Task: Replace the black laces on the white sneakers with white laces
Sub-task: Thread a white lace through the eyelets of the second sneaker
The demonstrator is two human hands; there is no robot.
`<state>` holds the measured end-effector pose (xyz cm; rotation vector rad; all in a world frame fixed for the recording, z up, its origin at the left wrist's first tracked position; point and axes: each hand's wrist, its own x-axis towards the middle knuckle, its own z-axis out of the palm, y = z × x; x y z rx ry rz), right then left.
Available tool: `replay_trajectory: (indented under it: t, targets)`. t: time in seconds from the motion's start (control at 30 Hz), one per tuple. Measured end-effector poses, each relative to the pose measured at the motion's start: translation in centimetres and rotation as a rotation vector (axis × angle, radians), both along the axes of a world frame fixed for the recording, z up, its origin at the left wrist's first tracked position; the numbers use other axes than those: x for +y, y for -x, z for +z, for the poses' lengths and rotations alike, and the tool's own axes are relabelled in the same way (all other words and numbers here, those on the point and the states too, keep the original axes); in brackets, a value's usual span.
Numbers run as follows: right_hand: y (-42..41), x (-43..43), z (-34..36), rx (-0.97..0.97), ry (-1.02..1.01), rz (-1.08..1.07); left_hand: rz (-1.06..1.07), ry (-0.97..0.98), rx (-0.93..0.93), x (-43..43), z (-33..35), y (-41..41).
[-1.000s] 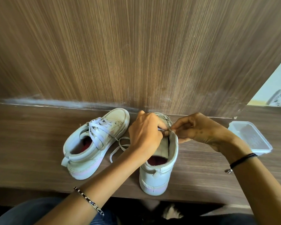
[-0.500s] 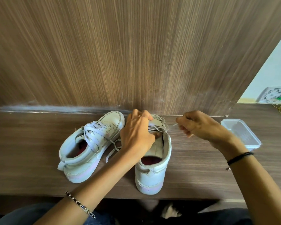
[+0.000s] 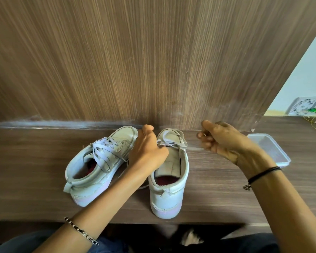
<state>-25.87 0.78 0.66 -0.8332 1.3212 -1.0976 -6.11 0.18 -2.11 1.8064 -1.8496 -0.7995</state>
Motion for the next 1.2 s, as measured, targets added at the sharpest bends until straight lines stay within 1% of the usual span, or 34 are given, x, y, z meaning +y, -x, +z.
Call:
replay_trajectory:
  t: [0.1, 0.13, 0.17, 0.2, 0.23, 0.27, 0.3, 0.4, 0.43, 0.47, 0.53, 0.57, 0.6, 0.63, 0.67, 0.73, 0.77, 0.8, 0.83, 0.87, 0.9, 0.93, 0.97, 1.0, 1.03, 1.07, 1.13, 1.17, 1.2]
  targets:
    - [0.8, 0.7, 0.0, 0.567, 0.126, 0.111, 0.005, 0.037, 0.028, 0.3, -0.4, 0.7]
    - [0.8, 0.9, 0.0, 0.757, 0.15, 0.157, 0.011, 0.046, 0.047, 0.3, -0.5, 0.8]
    - [0.6, 1.0, 0.0, 0.9, 0.142, 0.229, 0.017, 0.043, 0.076, 0.2, -0.7, 0.9]
    - [0.1, 1.3, 0.1, 0.973, 0.115, 0.322, 0.019, 0.028, 0.12, 0.0, -0.9, 0.9]
    - [-0.4, 1.5, 0.2, 0.978, 0.083, 0.407, 0.025, 0.012, 0.173, -0.1, -1.1, 0.9]
    - [-0.7, 1.7, 0.3, 0.93, 0.057, 0.46, 0.035, 0.006, 0.227, -0.2, -1.3, 0.9]
    - [-0.9, 1.8, 0.5, 0.842, 0.061, 0.456, 0.049, 0.012, 0.264, -0.4, -1.5, 0.9]
    - [-0.1, 1.5, 1.0, 0.538, 0.183, 0.269, 0.076, 0.053, 0.291, -0.8, -2.1, 0.8]
    - [0.1, 1.5, 1.1, 0.407, 0.218, 0.205, 0.074, 0.056, 0.281, -0.8, -2.1, 0.8]
    - [0.5, 1.4, 1.2, 0.219, 0.261, 0.135, 0.067, 0.053, 0.266, -0.8, -2.1, 0.7]
    - [1.1, 1.1, 1.5, -0.335, 0.383, 0.033, 0.054, 0.039, 0.244, -0.8, -2.0, 0.6]
    - [1.3, 1.1, 1.8, -0.614, 0.466, 0.031, 0.05, 0.031, 0.231, -0.8, -1.9, 0.7]
    - [1.4, 1.2, 2.1, -0.82, 0.54, 0.04, 0.049, 0.026, 0.212, -0.8, -1.9, 0.8]
    - [1.5, 1.3, 2.4, -0.954, 0.583, 0.021, 0.049, 0.023, 0.193, -0.7, -1.7, 0.9]
    - [1.8, 1.4, 2.5, -1.023, 0.595, -0.03, 0.05, 0.019, 0.178, -0.6, -1.7, 1.0]
    - [2.1, 1.5, 2.6, -1.065, 0.515, -0.089, 0.05, 0.006, 0.172, -0.6, -1.6, 1.1]
    - [2.2, 1.3, 2.5, -1.031, 0.445, -0.075, 0.05, 0.0, 0.178, -0.6, -1.6, 1.0]
    - [2.2, 0.9, 2.3, -0.914, 0.37, -0.056, 0.051, -0.004, 0.182, -0.7, -1.7, 1.0]
    - [2.3, 0.7, 2.0, -0.666, 0.308, -0.057, 0.053, -0.008, 0.188, -0.7, -1.7, 1.0]
    - [2.4, 0.6, 1.4, -0.299, 0.277, -0.05, 0.057, -0.012, 0.198, -0.8, -1.7, 1.0]
    - [2.3, 0.8, 0.9, 0.08, 0.26, 0.008, 0.063, -0.019, 0.209, -0.8, -1.7, 1.1]
    - [2.0, 1.1, 0.4, 0.368, 0.244, 0.116, 0.07, -0.026, 0.222, -0.8, -1.8, 1.1]
    - [1.8, 1.2, -0.2, 0.564, 0.211, 0.266, 0.078, -0.03, 0.234, -0.8, -1.8, 1.1]
    - [1.4, 1.2, -0.7, 0.682, 0.155, 0.415, 0.085, -0.029, 0.243, -0.8, -1.8, 1.1]
    - [0.9, 1.2, -1.0, 0.75, 0.107, 0.523, 0.09, -0.027, 0.244, -0.8, -1.8, 1.1]
    - [0.6, 1.1, -1.3, 0.823, 0.106, 0.571, 0.091, -0.026, 0.246, -0.8, -1.8, 1.1]
    - [0.3, 0.8, -1.2, 0.93, 0.225, 0.544, 0.091, -0.026, 0.263, -0.8, -1.7, 1.1]
    - [0.5, 0.8, -1.0, 0.899, 0.286, 0.539, 0.091, -0.029, 0.269, -0.7, -1.6, 1.1]
    - [0.7, 1.0, -0.7, 0.799, 0.327, 0.53, 0.091, -0.028, 0.271, -0.6, -1.6, 1.0]
